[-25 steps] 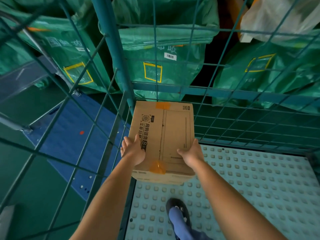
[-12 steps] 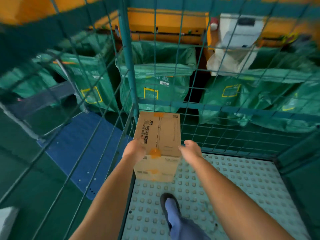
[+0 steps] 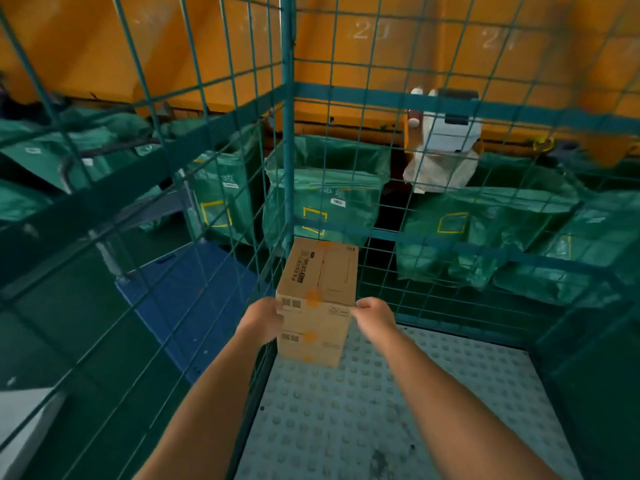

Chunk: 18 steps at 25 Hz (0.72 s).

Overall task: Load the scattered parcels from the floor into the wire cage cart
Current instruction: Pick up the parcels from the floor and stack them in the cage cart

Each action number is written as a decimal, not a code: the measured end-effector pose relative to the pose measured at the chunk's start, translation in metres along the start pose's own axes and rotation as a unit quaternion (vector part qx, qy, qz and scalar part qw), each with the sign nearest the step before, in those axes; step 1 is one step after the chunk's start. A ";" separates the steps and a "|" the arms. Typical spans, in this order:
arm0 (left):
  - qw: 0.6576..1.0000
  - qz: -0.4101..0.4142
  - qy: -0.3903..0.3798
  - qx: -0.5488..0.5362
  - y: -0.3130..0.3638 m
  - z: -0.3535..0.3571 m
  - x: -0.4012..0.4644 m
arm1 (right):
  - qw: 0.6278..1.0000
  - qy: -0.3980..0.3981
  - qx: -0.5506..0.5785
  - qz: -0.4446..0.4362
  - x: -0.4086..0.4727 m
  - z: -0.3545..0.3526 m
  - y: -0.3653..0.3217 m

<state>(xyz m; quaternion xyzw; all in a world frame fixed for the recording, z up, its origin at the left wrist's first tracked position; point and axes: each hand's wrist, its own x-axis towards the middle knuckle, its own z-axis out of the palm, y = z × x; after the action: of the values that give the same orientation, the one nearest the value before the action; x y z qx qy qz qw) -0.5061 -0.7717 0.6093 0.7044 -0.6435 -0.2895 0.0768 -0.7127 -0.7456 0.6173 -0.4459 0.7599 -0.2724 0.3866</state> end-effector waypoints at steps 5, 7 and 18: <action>0.999 -0.038 0.012 -0.020 -0.014 0.020 -0.057 | 0.999 -0.041 -0.006 -0.017 -0.034 0.003 0.018; 0.998 -0.065 0.010 -0.019 -0.027 0.034 -0.080 | 0.997 -0.070 0.002 -0.018 -0.051 0.007 0.031; 0.959 -0.254 0.035 -0.125 -0.070 0.162 -0.376 | 0.960 -0.261 -0.085 -0.058 -0.198 0.040 0.190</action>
<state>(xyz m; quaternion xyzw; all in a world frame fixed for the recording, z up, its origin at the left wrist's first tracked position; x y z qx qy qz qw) -0.5297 -0.3598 0.5590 0.8390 -0.3992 -0.3529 0.1103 -0.7081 -0.4861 0.5192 -0.5759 0.6258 -0.1029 0.5159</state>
